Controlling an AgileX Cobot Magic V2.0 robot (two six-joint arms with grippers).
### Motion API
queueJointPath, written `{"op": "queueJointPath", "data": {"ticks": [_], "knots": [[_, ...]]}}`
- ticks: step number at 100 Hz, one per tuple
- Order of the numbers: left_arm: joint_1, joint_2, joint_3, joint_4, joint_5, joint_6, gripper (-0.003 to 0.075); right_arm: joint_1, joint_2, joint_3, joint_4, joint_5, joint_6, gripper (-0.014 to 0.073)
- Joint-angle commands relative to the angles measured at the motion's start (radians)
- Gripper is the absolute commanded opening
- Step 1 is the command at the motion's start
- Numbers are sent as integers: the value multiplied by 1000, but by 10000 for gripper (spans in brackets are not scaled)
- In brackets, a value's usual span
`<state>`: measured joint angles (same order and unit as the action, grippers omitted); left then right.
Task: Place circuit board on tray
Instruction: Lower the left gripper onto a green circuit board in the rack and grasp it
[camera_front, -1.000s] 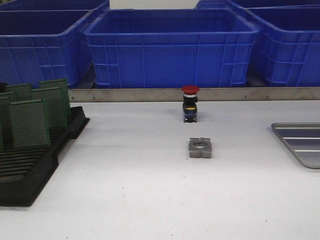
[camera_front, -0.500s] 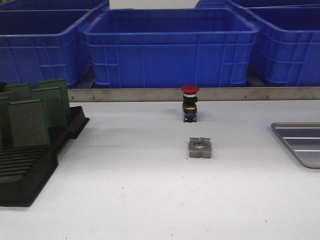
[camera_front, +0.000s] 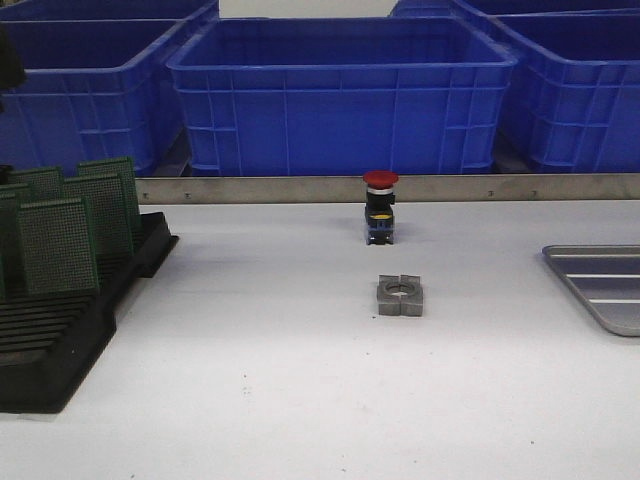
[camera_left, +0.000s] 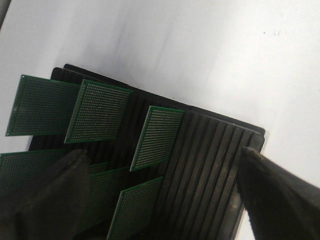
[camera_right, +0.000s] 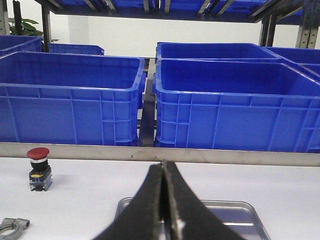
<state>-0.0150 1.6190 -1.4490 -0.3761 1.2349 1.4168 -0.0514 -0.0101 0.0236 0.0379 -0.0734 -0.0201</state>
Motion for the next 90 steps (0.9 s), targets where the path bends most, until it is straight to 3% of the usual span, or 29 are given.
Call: {"op": "queueJointPath", "data": {"ticks": [1, 23, 90], "knots": [[-1, -8, -34, -49, 1, 87, 565, -7, -17, 10, -10, -72, 0, -68], [-1, 61, -34, -49, -6, 158, 565, -7, -17, 10, -10, -72, 0, -68], [-1, 223, -34, -47, -55, 159, 564, -7, -17, 10, -10, -72, 0, -68]]}}
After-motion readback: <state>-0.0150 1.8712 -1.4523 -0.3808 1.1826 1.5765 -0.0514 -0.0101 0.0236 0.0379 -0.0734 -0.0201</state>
